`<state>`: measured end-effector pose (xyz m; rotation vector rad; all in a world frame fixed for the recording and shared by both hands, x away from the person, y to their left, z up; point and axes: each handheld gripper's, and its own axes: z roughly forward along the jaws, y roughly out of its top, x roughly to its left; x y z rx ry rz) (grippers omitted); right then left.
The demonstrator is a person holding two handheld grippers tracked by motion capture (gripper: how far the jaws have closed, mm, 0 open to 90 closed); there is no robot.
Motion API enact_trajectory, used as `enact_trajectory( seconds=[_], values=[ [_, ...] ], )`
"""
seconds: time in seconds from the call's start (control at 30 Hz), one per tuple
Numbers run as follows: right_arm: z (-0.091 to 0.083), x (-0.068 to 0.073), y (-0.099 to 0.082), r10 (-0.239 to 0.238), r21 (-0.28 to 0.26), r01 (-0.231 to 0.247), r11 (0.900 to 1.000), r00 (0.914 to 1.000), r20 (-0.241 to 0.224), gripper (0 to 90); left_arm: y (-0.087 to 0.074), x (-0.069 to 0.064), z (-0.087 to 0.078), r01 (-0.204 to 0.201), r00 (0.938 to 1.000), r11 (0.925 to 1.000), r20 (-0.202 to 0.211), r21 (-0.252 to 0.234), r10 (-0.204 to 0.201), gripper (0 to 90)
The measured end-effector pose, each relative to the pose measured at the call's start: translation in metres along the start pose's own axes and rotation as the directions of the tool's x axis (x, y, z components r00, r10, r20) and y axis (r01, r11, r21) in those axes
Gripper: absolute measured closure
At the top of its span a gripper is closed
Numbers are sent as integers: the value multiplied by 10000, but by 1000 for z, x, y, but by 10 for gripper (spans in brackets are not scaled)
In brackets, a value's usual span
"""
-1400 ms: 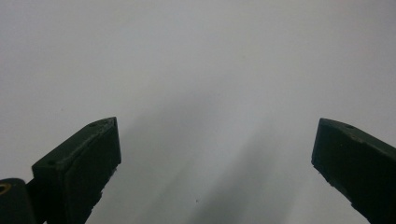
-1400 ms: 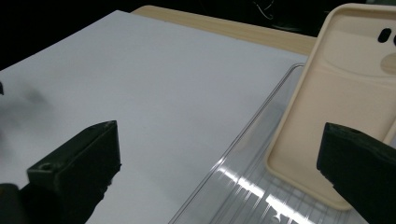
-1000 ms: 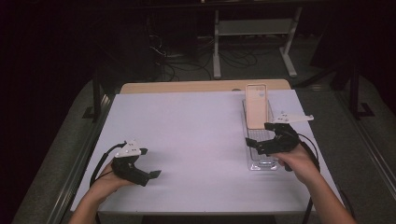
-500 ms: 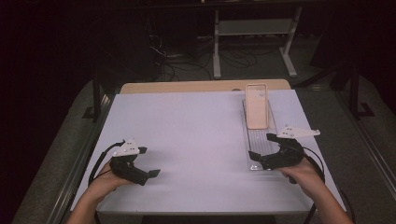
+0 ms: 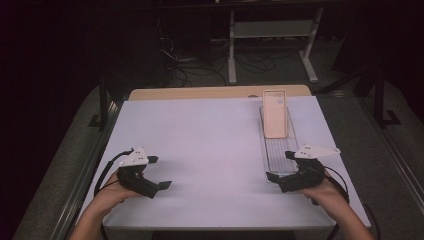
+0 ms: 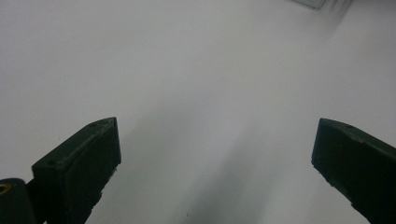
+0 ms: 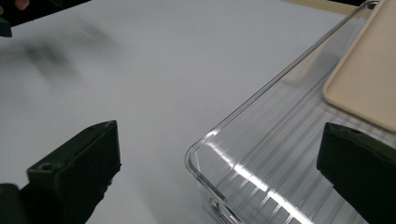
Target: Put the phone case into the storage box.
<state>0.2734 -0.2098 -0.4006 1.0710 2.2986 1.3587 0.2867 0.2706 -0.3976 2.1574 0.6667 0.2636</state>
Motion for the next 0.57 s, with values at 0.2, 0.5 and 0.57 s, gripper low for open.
enact_trajectory(
  seconds=[0.2, 0.5, 0.57],
  values=[
    [2, 0, -1, -27, 58, 27, 10000, 10000, -11, 0, 0, 0, -2, -28, 10000, 9999, -5, -96, 28, 10],
    [2, 0, -2, -4, 100, 4, 9999, 10000, -41, 0, 1, 0, -3, -33, 10000, 10000, 3, -81, 33, 10],
    [2, 0, -2, -6, 77, 7, 10000, 10000, -50, 0, 0, 1, -2, -86, 10000, 10000, -12, -42, 86, 10]
  ],
)
